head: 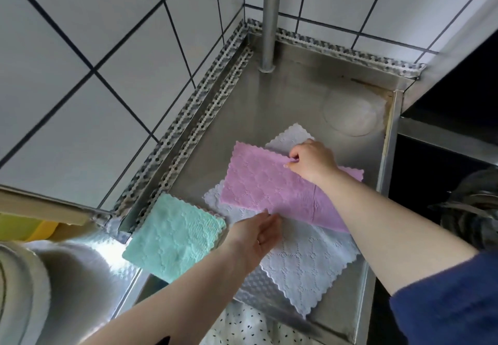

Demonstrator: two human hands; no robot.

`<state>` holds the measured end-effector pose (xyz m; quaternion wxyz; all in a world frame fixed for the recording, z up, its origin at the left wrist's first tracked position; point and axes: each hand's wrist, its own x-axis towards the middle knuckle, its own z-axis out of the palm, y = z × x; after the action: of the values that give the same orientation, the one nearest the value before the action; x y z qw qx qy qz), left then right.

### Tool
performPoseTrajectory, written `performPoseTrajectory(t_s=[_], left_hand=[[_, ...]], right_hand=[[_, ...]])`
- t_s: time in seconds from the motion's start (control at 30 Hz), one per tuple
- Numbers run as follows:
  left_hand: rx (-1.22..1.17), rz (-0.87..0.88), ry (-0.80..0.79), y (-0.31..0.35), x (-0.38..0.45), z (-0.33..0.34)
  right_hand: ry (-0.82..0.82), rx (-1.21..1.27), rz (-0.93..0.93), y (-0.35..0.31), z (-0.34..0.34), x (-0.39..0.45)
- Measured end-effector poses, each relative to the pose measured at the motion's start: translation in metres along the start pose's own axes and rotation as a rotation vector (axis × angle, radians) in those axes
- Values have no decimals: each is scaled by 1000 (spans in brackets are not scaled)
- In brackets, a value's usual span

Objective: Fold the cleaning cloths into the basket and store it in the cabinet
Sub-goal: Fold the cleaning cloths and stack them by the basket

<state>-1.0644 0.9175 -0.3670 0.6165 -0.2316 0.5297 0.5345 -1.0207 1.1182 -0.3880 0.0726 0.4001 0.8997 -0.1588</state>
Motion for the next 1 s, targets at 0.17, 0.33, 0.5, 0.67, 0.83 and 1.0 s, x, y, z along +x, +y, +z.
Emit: performPoseTrajectory(t_s=[0.17,0.33,0.5,0.67,0.83,1.0], left_hand=[[-29,24,9,-1,5,4],[118,140,-92,1,1,11],[184,432,-65,12,-10,30],[298,715,-185,40,-16,36],[574,638,-185,43,3,21],[566,431,-224,39,14,-6]], right_hand=[[-52,65,-131,0,-25,-22],[-36,198,-226,-6,-64,-49],[88,717,-50,-7,-86,-55],[168,1066,226,6,-80,-64],[-77,1271,494,19,-32,-95],[-117,1174,497,26,19,-130]])
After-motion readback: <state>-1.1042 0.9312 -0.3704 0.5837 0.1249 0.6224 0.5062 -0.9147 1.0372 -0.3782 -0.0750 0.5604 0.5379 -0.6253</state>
